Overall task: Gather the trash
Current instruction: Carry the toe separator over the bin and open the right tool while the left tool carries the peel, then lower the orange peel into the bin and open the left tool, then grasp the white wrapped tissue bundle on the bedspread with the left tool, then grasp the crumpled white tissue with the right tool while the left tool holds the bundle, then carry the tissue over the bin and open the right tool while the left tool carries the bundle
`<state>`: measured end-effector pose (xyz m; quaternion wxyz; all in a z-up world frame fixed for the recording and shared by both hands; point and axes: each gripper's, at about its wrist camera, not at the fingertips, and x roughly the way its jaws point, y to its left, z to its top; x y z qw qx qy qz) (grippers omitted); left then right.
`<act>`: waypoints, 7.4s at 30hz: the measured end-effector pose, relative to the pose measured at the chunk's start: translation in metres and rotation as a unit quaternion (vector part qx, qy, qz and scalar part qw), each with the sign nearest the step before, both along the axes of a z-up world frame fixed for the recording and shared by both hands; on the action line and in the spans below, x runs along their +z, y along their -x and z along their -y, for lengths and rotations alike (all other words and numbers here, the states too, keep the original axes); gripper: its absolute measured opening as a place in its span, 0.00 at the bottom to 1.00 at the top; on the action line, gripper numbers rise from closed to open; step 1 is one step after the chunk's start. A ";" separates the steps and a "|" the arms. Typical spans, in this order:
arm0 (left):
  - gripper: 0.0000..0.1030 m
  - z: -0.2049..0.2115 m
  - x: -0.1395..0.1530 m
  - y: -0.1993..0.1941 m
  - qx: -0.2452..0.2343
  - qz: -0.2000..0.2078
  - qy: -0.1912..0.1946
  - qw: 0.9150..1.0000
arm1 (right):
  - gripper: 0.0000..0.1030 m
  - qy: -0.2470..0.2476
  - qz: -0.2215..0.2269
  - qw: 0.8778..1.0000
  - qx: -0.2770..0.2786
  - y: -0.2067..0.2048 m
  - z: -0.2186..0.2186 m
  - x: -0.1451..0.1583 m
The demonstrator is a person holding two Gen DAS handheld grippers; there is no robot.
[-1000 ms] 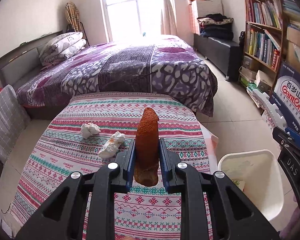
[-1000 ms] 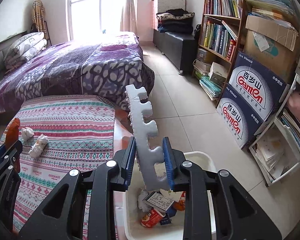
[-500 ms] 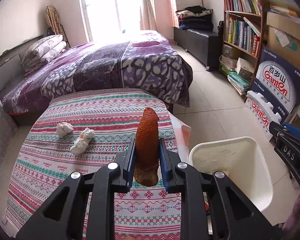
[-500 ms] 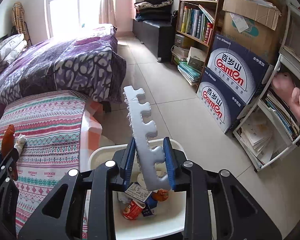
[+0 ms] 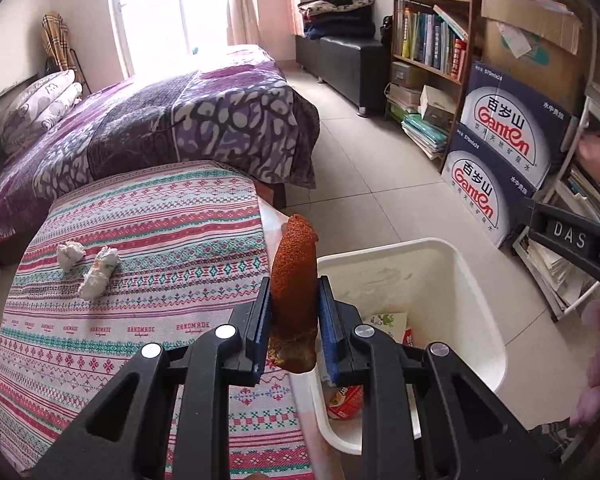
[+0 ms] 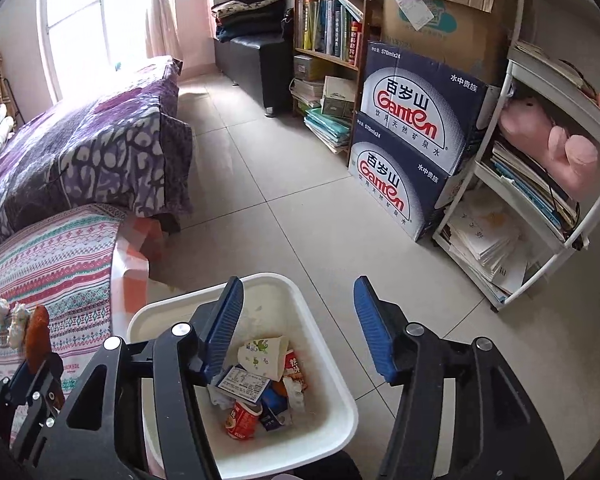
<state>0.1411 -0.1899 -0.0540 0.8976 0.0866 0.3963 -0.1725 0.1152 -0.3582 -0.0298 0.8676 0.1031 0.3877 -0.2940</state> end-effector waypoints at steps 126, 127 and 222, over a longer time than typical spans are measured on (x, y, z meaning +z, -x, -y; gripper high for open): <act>0.38 -0.377 0.053 -0.085 0.318 -0.070 0.079 0.942 | 0.43 -0.067 -0.008 0.949 0.307 -0.121 -0.331 -0.020; 0.38 -0.373 0.051 -0.084 0.315 -0.071 0.078 0.943 | 0.44 -0.069 -0.008 0.950 0.304 -0.115 -0.324 -0.019; 0.40 0.009 0.005 -0.028 0.001 -0.061 0.003 0.998 | 0.72 -0.080 -0.010 0.995 -0.060 0.014 0.033 -0.010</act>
